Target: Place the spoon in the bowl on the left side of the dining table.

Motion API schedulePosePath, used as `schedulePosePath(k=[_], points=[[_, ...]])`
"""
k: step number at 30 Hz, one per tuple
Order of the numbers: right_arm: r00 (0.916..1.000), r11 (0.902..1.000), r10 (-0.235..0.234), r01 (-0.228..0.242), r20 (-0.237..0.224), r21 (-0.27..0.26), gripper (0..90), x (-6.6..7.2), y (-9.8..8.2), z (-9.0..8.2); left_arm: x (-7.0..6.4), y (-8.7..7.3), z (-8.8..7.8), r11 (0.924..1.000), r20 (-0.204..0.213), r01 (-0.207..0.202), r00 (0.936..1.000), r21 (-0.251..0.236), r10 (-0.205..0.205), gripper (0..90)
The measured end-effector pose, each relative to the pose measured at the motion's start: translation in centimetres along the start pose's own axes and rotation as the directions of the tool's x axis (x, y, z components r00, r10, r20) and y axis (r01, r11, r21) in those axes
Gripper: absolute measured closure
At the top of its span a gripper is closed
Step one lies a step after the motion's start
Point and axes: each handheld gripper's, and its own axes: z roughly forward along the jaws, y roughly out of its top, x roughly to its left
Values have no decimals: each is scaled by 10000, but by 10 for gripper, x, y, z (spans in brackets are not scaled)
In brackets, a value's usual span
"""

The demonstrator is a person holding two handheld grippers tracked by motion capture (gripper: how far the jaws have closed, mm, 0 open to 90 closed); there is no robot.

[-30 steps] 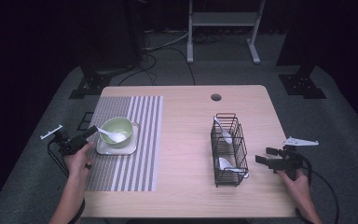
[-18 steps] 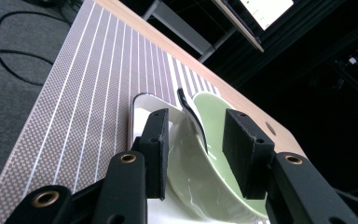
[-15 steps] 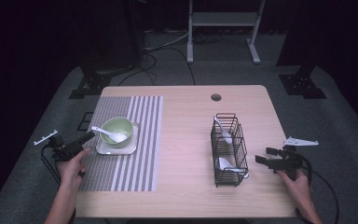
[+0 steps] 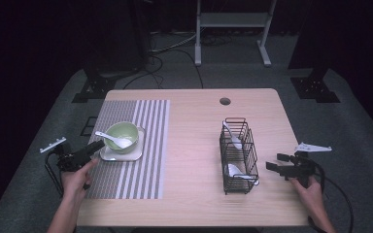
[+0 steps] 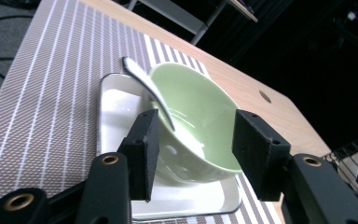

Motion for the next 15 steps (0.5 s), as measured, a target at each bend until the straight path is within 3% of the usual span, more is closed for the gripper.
schedulePosePath(k=[8,15], points=[[10000,10000,-34,34,-6,9,135,0,0,0,-17,-5,0,9970,182,-672,9976,372,666,461],[10000,10000,-34,34,-7,20,135,0,0,0,-26,-13,1,9936,389,-962,9948,591,940,430]])
